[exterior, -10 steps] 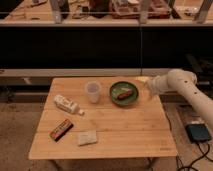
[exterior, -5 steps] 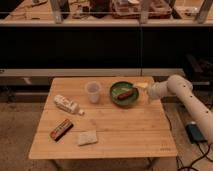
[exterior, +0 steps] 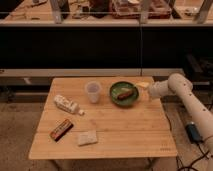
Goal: Drag the ceramic bowl in a circle
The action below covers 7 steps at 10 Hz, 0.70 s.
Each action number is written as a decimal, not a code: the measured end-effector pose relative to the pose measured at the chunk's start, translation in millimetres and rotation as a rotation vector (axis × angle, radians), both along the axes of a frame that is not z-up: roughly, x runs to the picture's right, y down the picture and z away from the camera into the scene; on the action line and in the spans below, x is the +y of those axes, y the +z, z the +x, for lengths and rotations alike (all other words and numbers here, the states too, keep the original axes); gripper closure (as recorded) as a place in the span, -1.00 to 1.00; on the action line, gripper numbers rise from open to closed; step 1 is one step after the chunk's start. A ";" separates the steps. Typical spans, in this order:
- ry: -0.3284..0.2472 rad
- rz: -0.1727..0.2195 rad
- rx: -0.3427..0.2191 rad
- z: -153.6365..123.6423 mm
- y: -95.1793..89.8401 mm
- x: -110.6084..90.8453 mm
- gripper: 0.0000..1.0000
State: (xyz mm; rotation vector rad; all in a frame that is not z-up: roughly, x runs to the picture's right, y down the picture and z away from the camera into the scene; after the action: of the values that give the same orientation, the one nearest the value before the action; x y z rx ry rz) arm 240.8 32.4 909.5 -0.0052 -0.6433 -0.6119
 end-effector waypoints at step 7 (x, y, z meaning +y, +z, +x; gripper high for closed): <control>-0.109 -0.011 -0.010 -14.2 16.6 21.3 -0.10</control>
State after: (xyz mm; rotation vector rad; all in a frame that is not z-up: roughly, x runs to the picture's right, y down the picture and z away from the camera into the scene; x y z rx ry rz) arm 226.6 53.7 926.1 -0.0472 -0.6594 -0.7139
